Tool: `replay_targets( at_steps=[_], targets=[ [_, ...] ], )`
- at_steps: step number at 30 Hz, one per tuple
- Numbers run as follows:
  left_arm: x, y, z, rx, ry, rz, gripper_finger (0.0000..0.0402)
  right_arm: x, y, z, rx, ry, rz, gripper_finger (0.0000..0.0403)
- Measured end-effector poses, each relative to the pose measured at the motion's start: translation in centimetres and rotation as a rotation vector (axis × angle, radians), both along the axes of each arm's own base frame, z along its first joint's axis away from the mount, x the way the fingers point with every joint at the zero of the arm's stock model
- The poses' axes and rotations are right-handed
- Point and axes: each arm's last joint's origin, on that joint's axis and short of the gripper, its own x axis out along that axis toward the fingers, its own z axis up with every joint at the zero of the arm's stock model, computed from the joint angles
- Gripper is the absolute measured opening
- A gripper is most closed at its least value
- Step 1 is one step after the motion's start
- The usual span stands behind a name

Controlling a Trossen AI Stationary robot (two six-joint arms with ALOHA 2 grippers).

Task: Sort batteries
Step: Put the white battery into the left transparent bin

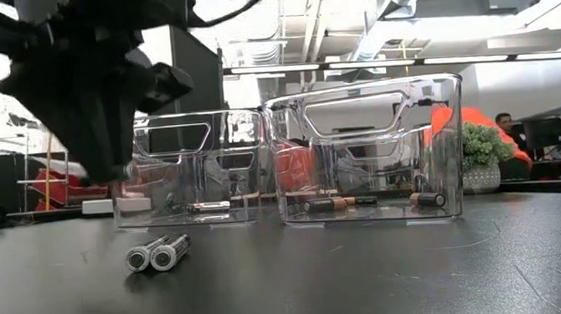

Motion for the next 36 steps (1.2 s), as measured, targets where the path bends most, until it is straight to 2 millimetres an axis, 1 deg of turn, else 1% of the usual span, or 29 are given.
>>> replay_targets(
  at_steps=[7, 15, 19, 21, 25, 31, 36],
  targets=[
    [-1.2, 0.7, 2.9, 0.006, -0.064, 0.025, 0.0021, 0.0, 0.0, 0.0, 0.0, 0.0, 0.0, 0.0132],
    [-2.8, 1.8, 6.9, 0.034, -0.225, 0.048, 0.0021, 0.0, 0.0, 0.0, -0.006, 0.004, 0.005, 0.0132],
    [-3.2, 2.8, 8.5, 0.069, -0.305, 0.074, 0.0021, 0.0, 0.0, 0.0, -0.016, 0.009, 0.013, 0.0132],
    [-3.3, 3.7, 9.2, 0.088, -0.341, 0.099, 0.0021, 0.0, 0.0, 0.0, -0.017, 0.01, 0.013, 0.0132],
    [-3.0, 5.5, 10.1, 0.112, -0.385, 0.144, 0.0021, 0.1, -0.2, 0.0, -0.022, 0.013, 0.011, 0.0132],
    [-2.1, 8.2, 10.2, 0.168, -0.403, 0.176, 0.0021, 0.2, -0.3, 0.0, -0.012, 0.005, 0.0, 0.0132],
    [-1.6, 10.4, 10.2, 0.187, -0.39, 0.197, 0.0021, -0.1, 0.2, 0.0, 0.005, -0.005, 0.004, 0.0132]
  ],
)
